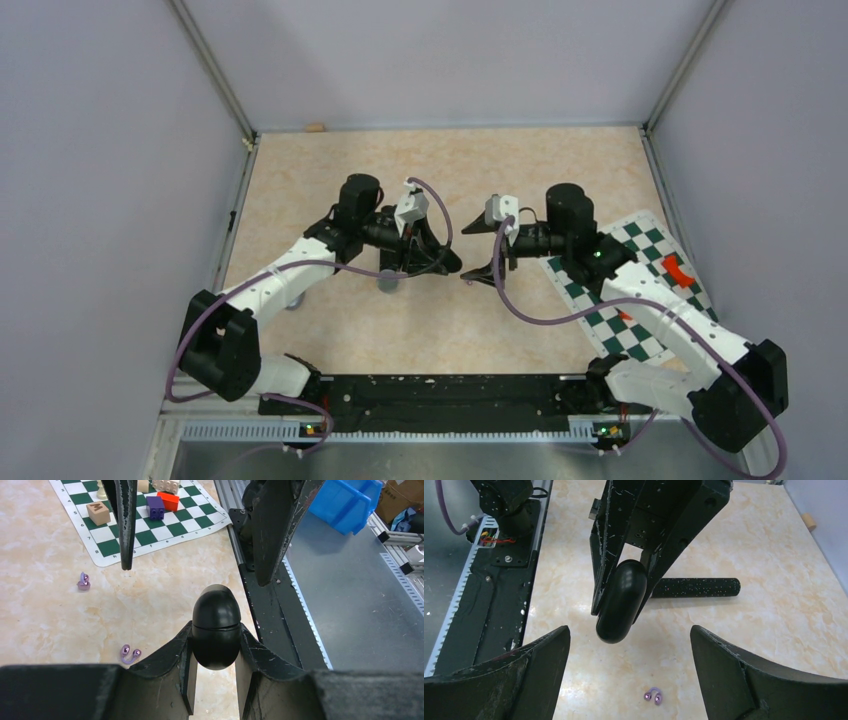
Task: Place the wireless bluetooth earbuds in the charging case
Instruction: Close the charging case with the earbuds inside, then pass from the left arm to the right
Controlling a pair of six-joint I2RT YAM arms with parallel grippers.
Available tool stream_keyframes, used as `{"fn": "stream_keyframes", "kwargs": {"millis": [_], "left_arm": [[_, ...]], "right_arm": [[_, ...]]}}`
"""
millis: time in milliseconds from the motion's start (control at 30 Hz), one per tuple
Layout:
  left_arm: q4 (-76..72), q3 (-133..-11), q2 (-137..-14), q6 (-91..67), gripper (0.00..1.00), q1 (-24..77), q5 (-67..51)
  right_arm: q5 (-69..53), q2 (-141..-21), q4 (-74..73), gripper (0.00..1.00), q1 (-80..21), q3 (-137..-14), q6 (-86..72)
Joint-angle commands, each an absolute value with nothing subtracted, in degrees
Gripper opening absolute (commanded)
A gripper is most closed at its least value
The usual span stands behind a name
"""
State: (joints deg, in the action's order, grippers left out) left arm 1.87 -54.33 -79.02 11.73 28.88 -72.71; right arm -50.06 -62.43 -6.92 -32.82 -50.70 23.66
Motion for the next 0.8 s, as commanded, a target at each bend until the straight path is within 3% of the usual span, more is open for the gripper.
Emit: {"fn": "stream_keyframes", "kwargs": {"millis": [0, 300, 500, 633, 767], "left_arm": [[1.83, -56.71, -78.44, 11.87, 0.18, 29.09, -73.27], [1.8, -56.78, -78.35, 11.85, 0.19, 29.07, -72.95], [1.76, -56.62, -78.29, 12.08, 0.19, 29.01, -72.64], [1.59, -56.64, -78.31, 11.82, 0.2, 29.06, -71.65], [-1.64, -56.32, -78.49, 8.53, 0.2, 29.06, -69.04]], "right_arm": [[-52.3, -63.38, -6.03, 0.87, -32.35, -52.23, 25.1], [-51.41, -66.76, -0.55, 0.73, -34.47, -50.45, 20.47], [-52.36, -67.75, -0.51, 0.5, -35.28, -50.27, 20.16], [-52.7, -66.88, -0.9, 0.28, -35.33, -50.02, 20.93], [-52.62, -66.73, -0.82, 0.24, -35.41, -49.68, 21.21]]}}
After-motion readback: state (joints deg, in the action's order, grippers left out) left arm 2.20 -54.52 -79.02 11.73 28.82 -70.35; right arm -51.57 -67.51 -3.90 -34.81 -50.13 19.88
